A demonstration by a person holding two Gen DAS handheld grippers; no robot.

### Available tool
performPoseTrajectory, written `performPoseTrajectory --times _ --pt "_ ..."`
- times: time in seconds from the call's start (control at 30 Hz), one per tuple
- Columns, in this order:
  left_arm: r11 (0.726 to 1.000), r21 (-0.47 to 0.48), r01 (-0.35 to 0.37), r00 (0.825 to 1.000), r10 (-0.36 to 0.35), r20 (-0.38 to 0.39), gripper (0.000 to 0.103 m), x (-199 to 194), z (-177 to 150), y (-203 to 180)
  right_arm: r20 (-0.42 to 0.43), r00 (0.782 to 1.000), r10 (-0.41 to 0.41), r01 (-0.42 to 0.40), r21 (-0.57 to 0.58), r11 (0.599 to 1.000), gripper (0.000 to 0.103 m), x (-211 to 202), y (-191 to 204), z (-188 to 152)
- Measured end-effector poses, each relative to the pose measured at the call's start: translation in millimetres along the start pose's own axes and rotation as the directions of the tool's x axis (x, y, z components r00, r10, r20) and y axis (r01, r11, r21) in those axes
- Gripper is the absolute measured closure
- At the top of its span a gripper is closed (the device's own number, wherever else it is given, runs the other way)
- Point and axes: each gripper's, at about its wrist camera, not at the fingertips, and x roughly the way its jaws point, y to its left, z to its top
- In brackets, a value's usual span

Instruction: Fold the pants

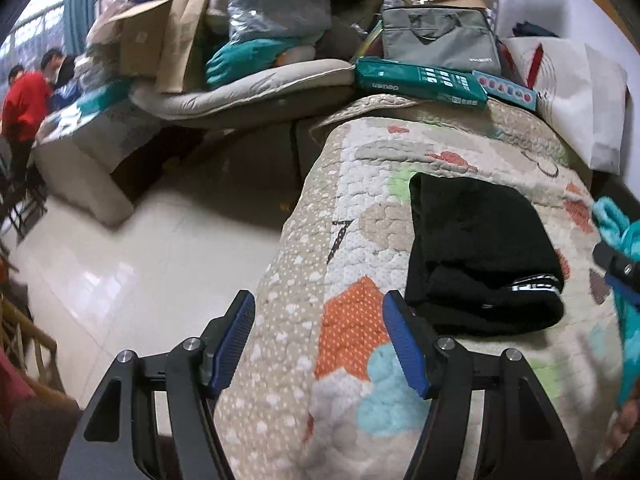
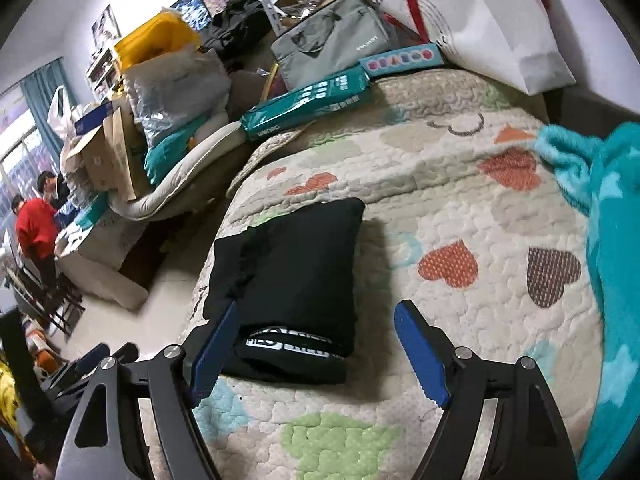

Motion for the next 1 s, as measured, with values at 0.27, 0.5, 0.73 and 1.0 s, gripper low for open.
performPoseTrajectory --times 0.27,0.5,0.73,1.0 --pt "1.000 -0.007 0.005 1.000 -0.005 0.007 0.037 -27.4 -5.6 -6.5 0.028 0.999 0.032 -0.031 -0.022 0.999 0.018 -15.4 7.2 -7.0" --pt "1.000 0.011 0.016 1.000 -0.016 0.003 0.035 -36.1 -18.5 -13.5 0.036 0.999 0.032 -0.029 -0.063 0.998 0.017 -20.0 15.5 -14.1" --pt "1.000 0.013 0.020 1.000 -0.020 -0.021 0.035 -37.6 -27.0 -14.4 0.006 1.000 0.031 -0.030 -0.065 0.997 0.017 -11.8 18.4 -19.9" --pt "0.999 0.027 0.020 0.999 -0.020 -0.031 0.035 -36.4 -29.1 -20.2 0.006 1.000 0.027 -0.026 -0.108 0.994 0.017 -11.6 26.4 -24.6"
